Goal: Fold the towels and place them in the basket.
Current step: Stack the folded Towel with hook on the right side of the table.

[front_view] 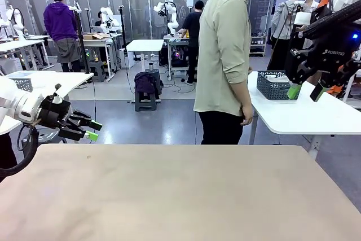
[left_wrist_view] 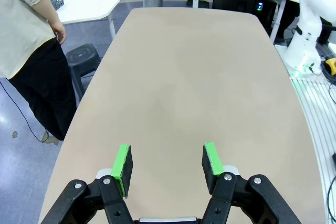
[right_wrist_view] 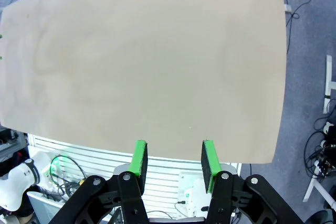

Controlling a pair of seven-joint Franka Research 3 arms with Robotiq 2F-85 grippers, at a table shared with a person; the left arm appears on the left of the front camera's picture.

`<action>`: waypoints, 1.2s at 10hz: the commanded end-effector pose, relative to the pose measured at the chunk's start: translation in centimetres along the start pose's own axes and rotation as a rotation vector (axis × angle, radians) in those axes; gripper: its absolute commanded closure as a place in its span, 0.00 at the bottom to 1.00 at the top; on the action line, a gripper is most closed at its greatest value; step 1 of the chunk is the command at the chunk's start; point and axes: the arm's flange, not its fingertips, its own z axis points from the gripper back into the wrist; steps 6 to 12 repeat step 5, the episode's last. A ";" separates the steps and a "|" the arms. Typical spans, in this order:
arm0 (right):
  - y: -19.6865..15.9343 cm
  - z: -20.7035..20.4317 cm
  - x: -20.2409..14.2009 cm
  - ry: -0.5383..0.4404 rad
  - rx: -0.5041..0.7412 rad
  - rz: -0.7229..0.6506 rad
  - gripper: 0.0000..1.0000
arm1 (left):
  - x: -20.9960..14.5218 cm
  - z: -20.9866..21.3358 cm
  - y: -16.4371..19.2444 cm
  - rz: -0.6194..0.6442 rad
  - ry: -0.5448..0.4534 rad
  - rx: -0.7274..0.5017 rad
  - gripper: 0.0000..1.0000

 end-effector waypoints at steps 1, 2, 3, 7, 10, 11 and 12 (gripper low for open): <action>-0.2 0.0 0.2 0.001 0.009 -0.001 0.47 | 0.1 0.0 -0.1 -0.003 -0.001 0.000 0.31; -0.2 0.0 0.2 0.001 0.009 -0.001 0.47 | 0.1 0.0 -0.1 -0.003 -0.001 0.000 0.31; -0.2 0.0 0.2 0.001 0.009 -0.001 0.47 | 0.1 0.0 -0.1 -0.003 -0.001 0.000 0.31; -0.2 0.0 0.2 0.001 0.009 -0.001 0.47 | 0.1 0.0 -0.1 -0.003 -0.001 0.000 0.31; -0.2 0.0 0.2 0.001 0.009 -0.001 0.47 | 0.1 0.0 -0.1 -0.003 -0.001 0.000 0.31; -0.2 0.0 0.2 0.001 0.009 -0.001 0.47 | 0.1 0.0 -0.1 -0.003 -0.001 0.000 0.31; -0.2 0.0 0.2 0.001 0.009 -0.001 0.47 | 0.1 0.0 -0.1 -0.003 -0.001 0.000 0.31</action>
